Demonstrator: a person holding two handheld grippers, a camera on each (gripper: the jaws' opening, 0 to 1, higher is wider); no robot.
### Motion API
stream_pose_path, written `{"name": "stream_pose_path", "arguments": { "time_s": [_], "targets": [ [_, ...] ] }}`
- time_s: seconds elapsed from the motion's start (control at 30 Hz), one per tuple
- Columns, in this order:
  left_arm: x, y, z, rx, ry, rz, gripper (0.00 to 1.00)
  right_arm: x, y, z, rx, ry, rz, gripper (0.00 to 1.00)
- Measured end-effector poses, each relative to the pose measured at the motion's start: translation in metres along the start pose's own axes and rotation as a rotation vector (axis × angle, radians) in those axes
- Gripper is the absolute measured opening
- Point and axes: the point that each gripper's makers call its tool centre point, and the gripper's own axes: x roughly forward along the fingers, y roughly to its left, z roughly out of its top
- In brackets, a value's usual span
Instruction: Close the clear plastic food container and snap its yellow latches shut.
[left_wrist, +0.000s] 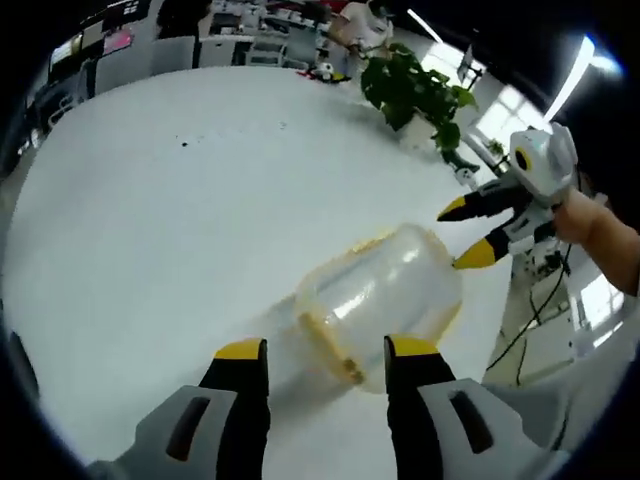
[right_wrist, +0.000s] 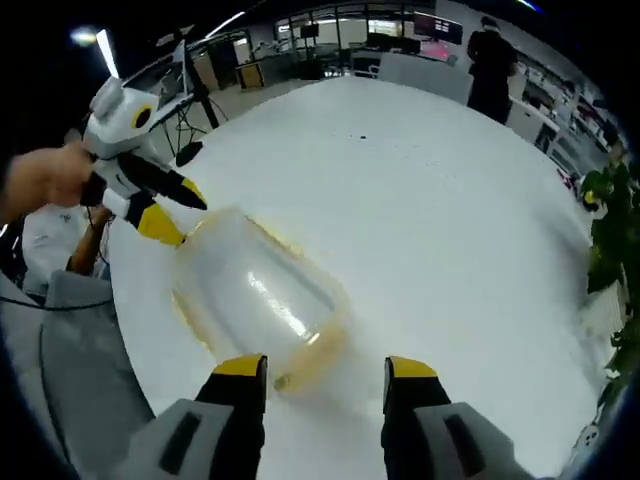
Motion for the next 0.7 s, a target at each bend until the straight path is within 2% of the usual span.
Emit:
{"name": "stream_pose_path", "arguments": {
  "time_s": [0.1, 0.27, 0.37, 0.53, 0.63, 0.7],
  "targets": [
    [0.003, -0.005, -0.002, -0.045, 0.005, -0.016, 0.43, 0.002, 0.006, -0.001, 0.049, 0.001, 0.016, 0.45],
    [0.009, -0.009, -0.003, -0.028, 0.012, -0.004, 0.44, 0.005, 0.008, 0.001, 0.062, 0.003, -0.001, 0.48],
    [0.011, -0.014, -0.003, -0.050, 0.008, -0.022, 0.43, 0.008, 0.015, 0.002, 0.099, -0.001, 0.039, 0.47],
    [0.016, -0.023, -0.003, -0.046, 0.014, -0.030, 0.40, 0.014, 0.022, 0.000, 0.090, 0.015, 0.053, 0.46],
    [0.018, -0.024, -0.005, -0.045, 0.020, -0.024, 0.41, 0.015, 0.028, 0.002, 0.116, 0.012, 0.077, 0.43],
    [0.018, -0.023, -0.005, -0.040, 0.023, -0.018, 0.39, 0.015, 0.027, 0.003, 0.107, 0.015, 0.061, 0.44]
  ]
}}
